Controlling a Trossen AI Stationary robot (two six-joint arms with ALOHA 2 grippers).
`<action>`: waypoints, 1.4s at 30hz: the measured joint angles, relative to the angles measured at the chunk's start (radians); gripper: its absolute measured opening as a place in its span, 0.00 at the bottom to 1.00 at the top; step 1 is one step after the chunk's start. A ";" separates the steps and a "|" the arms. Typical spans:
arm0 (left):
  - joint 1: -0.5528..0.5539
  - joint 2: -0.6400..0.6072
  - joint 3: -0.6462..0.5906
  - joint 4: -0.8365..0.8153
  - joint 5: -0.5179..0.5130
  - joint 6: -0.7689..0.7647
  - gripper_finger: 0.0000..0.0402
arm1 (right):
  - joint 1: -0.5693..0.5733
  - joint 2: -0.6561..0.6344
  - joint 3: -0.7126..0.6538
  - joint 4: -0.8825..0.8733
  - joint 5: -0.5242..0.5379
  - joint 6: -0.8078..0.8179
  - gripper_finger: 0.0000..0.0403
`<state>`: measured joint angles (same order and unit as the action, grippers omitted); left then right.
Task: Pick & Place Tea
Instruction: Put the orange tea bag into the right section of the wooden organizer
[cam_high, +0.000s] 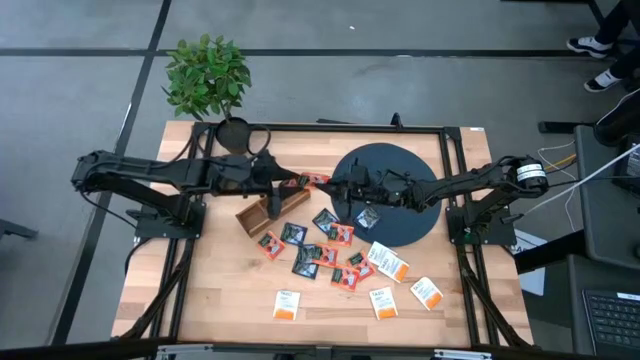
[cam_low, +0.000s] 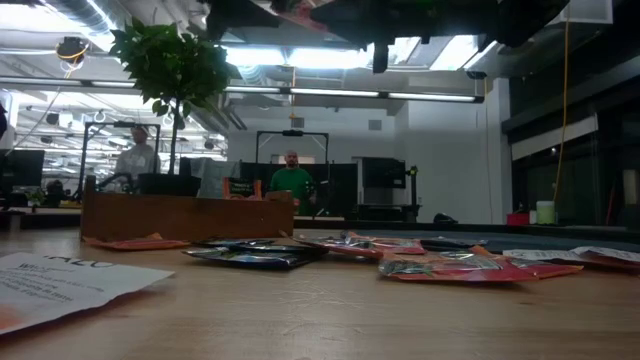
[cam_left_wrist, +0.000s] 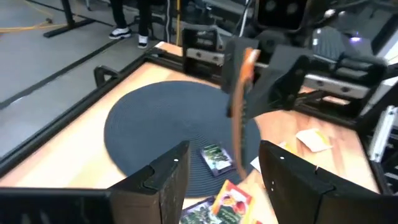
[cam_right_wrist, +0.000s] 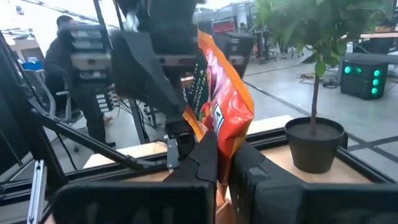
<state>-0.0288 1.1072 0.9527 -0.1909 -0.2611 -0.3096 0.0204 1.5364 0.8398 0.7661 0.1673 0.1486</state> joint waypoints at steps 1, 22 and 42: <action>0.001 0.005 0.000 0.013 -0.002 0.008 0.46 | 0.000 0.000 0.000 0.000 0.000 0.000 0.05; 0.000 0.010 0.000 -0.018 0.008 0.107 0.01 | 0.000 0.000 0.000 -0.099 -0.003 0.004 0.18; 0.208 0.181 0.143 -0.493 0.211 -0.037 0.01 | -0.009 -0.045 0.000 -0.912 0.000 0.069 0.19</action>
<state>0.1790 1.2879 1.0953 -0.6839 -0.0506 -0.3465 0.0118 1.4918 0.8398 -0.1459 0.1669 0.2180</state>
